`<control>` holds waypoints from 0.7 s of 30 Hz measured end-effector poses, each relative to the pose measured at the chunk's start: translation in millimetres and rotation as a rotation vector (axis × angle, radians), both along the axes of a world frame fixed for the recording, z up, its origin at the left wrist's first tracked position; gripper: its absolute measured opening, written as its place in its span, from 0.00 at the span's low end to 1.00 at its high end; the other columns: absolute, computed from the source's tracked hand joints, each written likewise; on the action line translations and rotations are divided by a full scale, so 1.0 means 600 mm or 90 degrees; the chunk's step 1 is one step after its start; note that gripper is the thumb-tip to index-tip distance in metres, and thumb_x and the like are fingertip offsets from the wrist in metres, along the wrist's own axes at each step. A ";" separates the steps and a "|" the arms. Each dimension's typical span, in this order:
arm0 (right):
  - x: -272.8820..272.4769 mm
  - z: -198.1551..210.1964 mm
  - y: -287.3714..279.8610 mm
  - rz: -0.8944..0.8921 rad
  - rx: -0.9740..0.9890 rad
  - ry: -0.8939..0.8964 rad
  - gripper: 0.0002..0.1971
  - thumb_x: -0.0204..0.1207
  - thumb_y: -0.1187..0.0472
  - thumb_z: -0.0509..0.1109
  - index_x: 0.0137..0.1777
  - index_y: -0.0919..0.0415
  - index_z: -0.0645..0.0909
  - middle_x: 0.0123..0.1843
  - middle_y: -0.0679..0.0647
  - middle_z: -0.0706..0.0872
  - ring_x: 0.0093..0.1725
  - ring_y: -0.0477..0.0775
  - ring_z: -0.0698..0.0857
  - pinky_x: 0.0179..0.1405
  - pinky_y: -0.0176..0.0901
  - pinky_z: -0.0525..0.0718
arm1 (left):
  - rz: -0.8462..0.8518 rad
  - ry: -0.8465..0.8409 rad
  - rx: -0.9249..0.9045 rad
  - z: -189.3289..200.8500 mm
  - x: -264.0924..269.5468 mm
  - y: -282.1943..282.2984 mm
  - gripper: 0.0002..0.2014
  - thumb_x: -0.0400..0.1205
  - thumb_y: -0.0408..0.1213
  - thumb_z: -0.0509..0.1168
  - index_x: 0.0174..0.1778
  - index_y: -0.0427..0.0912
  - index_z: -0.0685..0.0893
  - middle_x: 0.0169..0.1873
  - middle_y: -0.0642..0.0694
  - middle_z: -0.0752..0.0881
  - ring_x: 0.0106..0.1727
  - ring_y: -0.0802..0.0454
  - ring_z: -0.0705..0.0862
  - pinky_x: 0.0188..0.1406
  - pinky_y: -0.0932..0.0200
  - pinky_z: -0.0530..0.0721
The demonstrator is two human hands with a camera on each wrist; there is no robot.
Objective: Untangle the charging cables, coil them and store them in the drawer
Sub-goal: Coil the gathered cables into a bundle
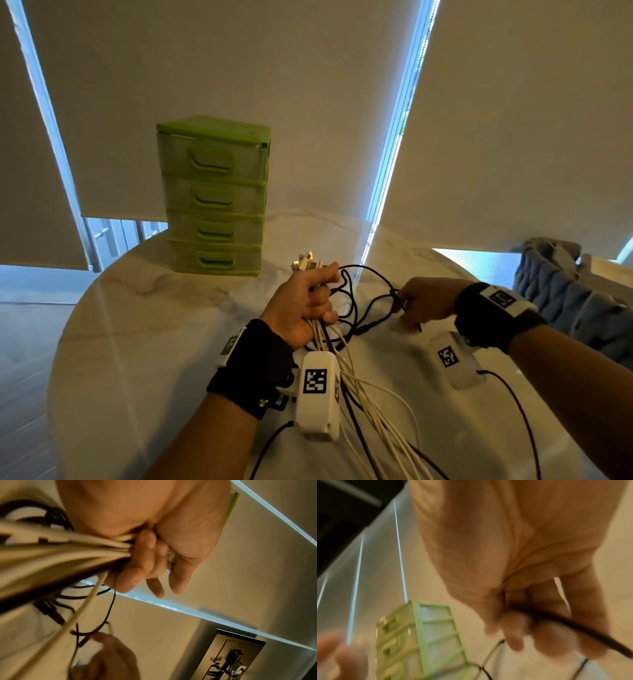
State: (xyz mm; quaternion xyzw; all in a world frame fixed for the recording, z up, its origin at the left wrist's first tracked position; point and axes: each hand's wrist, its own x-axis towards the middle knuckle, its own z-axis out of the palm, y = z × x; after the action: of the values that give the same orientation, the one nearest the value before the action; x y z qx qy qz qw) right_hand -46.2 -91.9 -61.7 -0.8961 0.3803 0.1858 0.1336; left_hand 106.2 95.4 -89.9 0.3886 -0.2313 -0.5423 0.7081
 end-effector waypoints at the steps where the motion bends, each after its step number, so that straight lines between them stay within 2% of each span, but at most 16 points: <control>1: -0.002 0.001 0.004 0.007 0.002 -0.021 0.09 0.78 0.53 0.69 0.50 0.56 0.86 0.39 0.53 0.89 0.36 0.46 0.84 0.54 0.45 0.84 | -0.002 0.001 0.004 0.000 0.000 0.001 0.10 0.77 0.42 0.68 0.38 0.39 0.79 0.13 0.54 0.59 0.12 0.60 0.57 0.16 0.65 0.68; 3: -0.013 0.020 0.006 -0.025 -0.033 -0.179 0.14 0.82 0.53 0.64 0.40 0.57 0.86 0.29 0.54 0.86 0.28 0.49 0.82 0.50 0.50 0.85 | 0.002 0.005 0.020 -0.001 0.001 0.001 0.10 0.81 0.41 0.65 0.41 0.37 0.81 0.13 0.54 0.59 0.12 0.60 0.57 0.16 0.65 0.68; 4: -0.019 0.034 0.007 -0.070 -0.042 -0.311 0.15 0.83 0.54 0.62 0.40 0.57 0.86 0.27 0.55 0.83 0.27 0.51 0.81 0.46 0.51 0.85 | 0.006 0.009 0.026 -0.001 0.001 0.001 0.11 0.82 0.42 0.65 0.41 0.37 0.81 0.12 0.54 0.60 0.12 0.60 0.57 0.16 0.64 0.69; 6: -0.035 0.066 0.033 -0.137 0.016 -0.606 0.13 0.86 0.59 0.60 0.49 0.60 0.86 0.27 0.55 0.75 0.26 0.51 0.76 0.38 0.50 0.82 | 0.022 0.015 0.031 -0.002 0.000 -0.002 0.15 0.82 0.46 0.66 0.39 0.36 0.79 0.12 0.54 0.60 0.13 0.60 0.58 0.17 0.64 0.71; 7: -0.039 0.077 0.054 -0.122 0.052 -0.708 0.12 0.86 0.61 0.60 0.54 0.61 0.86 0.27 0.54 0.73 0.26 0.50 0.75 0.37 0.48 0.81 | 0.029 0.017 0.027 -0.003 -0.001 -0.003 0.16 0.82 0.47 0.66 0.37 0.37 0.78 0.12 0.54 0.61 0.13 0.60 0.58 0.18 0.64 0.72; 8: -0.041 0.084 0.078 -0.074 0.071 -0.758 0.12 0.86 0.62 0.60 0.57 0.60 0.86 0.26 0.54 0.73 0.26 0.50 0.75 0.37 0.46 0.81 | 0.031 0.021 0.016 -0.002 -0.003 -0.004 0.17 0.82 0.48 0.66 0.35 0.38 0.77 0.12 0.54 0.61 0.13 0.60 0.59 0.18 0.64 0.72; 9: -0.042 0.088 0.105 -0.003 0.061 -0.754 0.12 0.85 0.63 0.61 0.58 0.58 0.86 0.25 0.53 0.75 0.27 0.50 0.77 0.37 0.43 0.80 | 0.029 0.031 -0.001 -0.001 -0.005 -0.004 0.16 0.81 0.47 0.66 0.34 0.38 0.76 0.12 0.54 0.61 0.13 0.60 0.59 0.19 0.64 0.73; 10: -0.042 0.084 0.129 0.081 0.030 -0.700 0.12 0.85 0.62 0.62 0.58 0.54 0.86 0.25 0.50 0.77 0.27 0.47 0.78 0.37 0.38 0.78 | 0.023 0.050 -0.023 0.000 -0.008 -0.004 0.15 0.80 0.47 0.66 0.35 0.39 0.76 0.12 0.54 0.61 0.13 0.61 0.59 0.19 0.64 0.73; 11: -0.039 0.079 0.153 0.157 -0.008 -0.617 0.11 0.84 0.62 0.63 0.57 0.51 0.87 0.25 0.46 0.79 0.27 0.41 0.78 0.35 0.30 0.76 | 0.015 0.073 -0.047 0.000 -0.010 -0.004 0.13 0.78 0.46 0.66 0.37 0.38 0.78 0.13 0.54 0.61 0.13 0.61 0.59 0.20 0.65 0.73; 12: -0.036 0.069 0.168 0.210 -0.042 -0.536 0.11 0.84 0.62 0.64 0.57 0.50 0.87 0.26 0.39 0.81 0.28 0.38 0.78 0.34 0.26 0.75 | 0.004 0.093 -0.069 0.001 -0.012 -0.004 0.12 0.76 0.44 0.66 0.40 0.37 0.80 0.13 0.54 0.61 0.13 0.61 0.60 0.21 0.65 0.74; 14: -0.030 0.054 0.187 0.245 -0.083 -0.468 0.12 0.84 0.63 0.64 0.59 0.52 0.86 0.29 0.22 0.79 0.33 0.30 0.80 0.36 0.24 0.74 | -0.022 0.119 -0.095 -0.001 -0.014 -0.004 0.14 0.74 0.43 0.68 0.49 0.37 0.83 0.14 0.54 0.62 0.15 0.61 0.61 0.23 0.66 0.75; 15: -0.029 0.048 0.189 0.251 -0.106 -0.470 0.12 0.83 0.64 0.64 0.60 0.54 0.87 0.30 0.19 0.78 0.34 0.29 0.80 0.36 0.24 0.74 | -0.035 0.130 -0.106 -0.003 -0.013 -0.004 0.18 0.71 0.44 0.71 0.52 0.37 0.84 0.14 0.54 0.63 0.15 0.61 0.62 0.24 0.66 0.76; 18: -0.034 0.040 0.180 0.265 -0.167 -0.447 0.12 0.83 0.63 0.65 0.60 0.51 0.87 0.35 0.21 0.82 0.38 0.28 0.82 0.39 0.23 0.75 | -0.072 0.146 -0.154 -0.009 -0.010 -0.004 0.30 0.54 0.47 0.86 0.49 0.37 0.90 0.15 0.53 0.66 0.16 0.61 0.65 0.25 0.64 0.80; 19: -0.036 0.041 0.177 0.272 -0.182 -0.425 0.13 0.83 0.62 0.65 0.61 0.49 0.87 0.41 0.27 0.87 0.42 0.31 0.84 0.43 0.25 0.77 | -0.081 0.130 -0.162 -0.010 -0.011 -0.004 0.31 0.49 0.47 0.88 0.45 0.37 0.91 0.16 0.52 0.67 0.16 0.61 0.65 0.25 0.63 0.80; 21: -0.041 0.043 0.173 0.289 -0.210 -0.377 0.13 0.84 0.60 0.64 0.63 0.47 0.85 0.52 0.39 0.90 0.51 0.39 0.87 0.51 0.30 0.80 | -0.087 0.099 -0.160 -0.011 -0.012 -0.006 0.25 0.47 0.45 0.90 0.34 0.40 0.89 0.18 0.52 0.67 0.16 0.61 0.65 0.24 0.62 0.80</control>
State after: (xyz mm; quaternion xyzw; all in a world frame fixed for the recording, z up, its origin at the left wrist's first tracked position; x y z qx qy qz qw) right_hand -70.6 11.7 -36.0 -0.9814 0.1430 -0.1190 0.0472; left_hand 99.3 91.7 -96.3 0.2369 -0.2678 -0.5843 0.7285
